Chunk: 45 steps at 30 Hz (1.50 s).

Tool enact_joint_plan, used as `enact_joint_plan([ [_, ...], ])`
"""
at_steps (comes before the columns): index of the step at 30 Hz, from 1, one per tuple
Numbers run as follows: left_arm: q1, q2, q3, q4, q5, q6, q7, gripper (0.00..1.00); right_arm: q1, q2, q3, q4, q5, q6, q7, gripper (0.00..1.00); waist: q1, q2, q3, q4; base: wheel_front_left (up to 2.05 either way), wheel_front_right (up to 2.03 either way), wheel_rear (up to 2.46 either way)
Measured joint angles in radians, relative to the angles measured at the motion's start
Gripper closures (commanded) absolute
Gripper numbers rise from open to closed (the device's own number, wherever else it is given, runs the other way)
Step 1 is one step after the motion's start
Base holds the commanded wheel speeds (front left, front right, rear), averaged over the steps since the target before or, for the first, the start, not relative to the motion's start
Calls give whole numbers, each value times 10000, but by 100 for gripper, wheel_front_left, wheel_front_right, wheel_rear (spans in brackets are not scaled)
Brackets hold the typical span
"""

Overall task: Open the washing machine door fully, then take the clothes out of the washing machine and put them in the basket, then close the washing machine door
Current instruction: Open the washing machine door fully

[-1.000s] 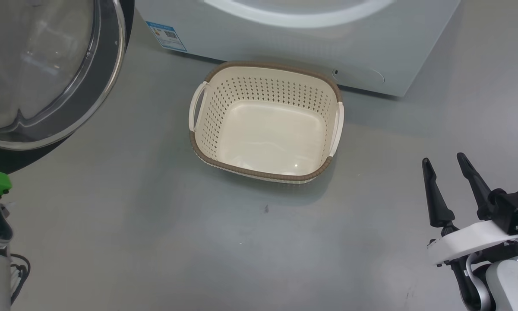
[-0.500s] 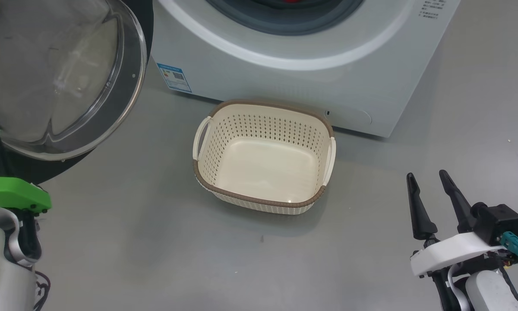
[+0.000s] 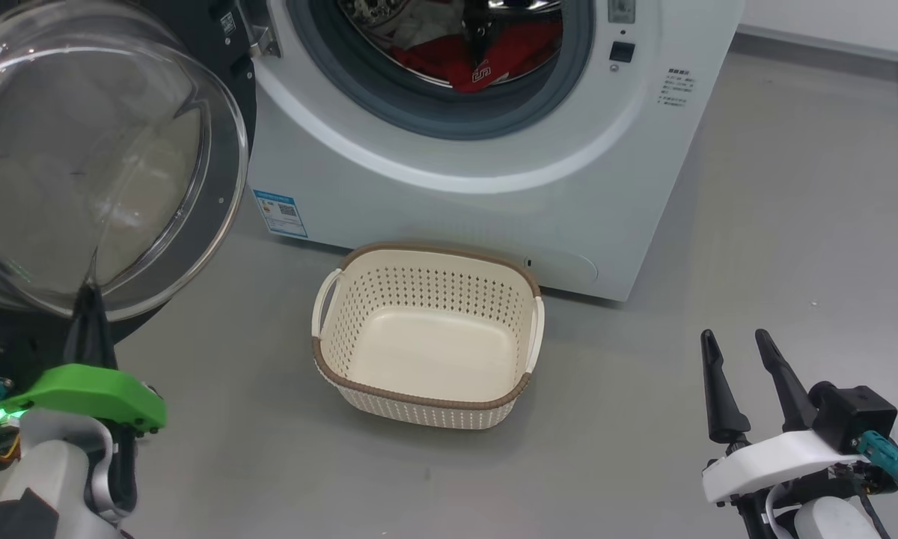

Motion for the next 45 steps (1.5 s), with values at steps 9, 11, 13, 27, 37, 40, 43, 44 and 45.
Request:
enact_joint_plan([
  [9,933,-389,-539,-487,167,-56,-2,100,170,105,-73,-86,59,-2,-52,0,0,0,-603,-574,0,0,0],
  [11,1081,-470,-639,-637,234,-81,-2,100,171,105,-92,-161,59,-4,-113,0,0,0,-678,-712,0,0,0],
  [13,1188,-573,-832,-748,353,-84,-2,100,174,105,-136,-226,59,-6,-117,0,0,0,-736,-839,0,0,0],
  [27,1789,-1057,-1432,-1463,867,-84,-4,100,213,96,-314,-416,56,-92,-132,0,0,0,-849,-1353,0,0,0],
  [37,2016,-1206,-1133,-2270,1087,-81,-19,0,331,107,-368,-512,56,-105,-205,0,0,0,-872,-1698,0,0,0],
  [40,2114,-1212,-1151,-2376,1239,-81,-19,0,379,107,-410,-564,56,-142,-205,0,0,0,-834,-1773,0,0,0],
  [43,2133,-1241,-1156,-2437,1260,-81,-19,0,388,107,-462,-575,56,-180,-205,0,0,0,-790,-1806,0,0,0],
  [44,2146,-1252,-1151,-2500,1260,-81,-21,0,394,107,-460,-596,54,-180,-207,0,0,0,-774,-1811,0,0,0],
  [45,2173,-1252,-1145,-2566,1260,-81,-21,0,396,107,-456,-625,54,-180,-207,0,0,0,-751,-1816,0,0,0],
])
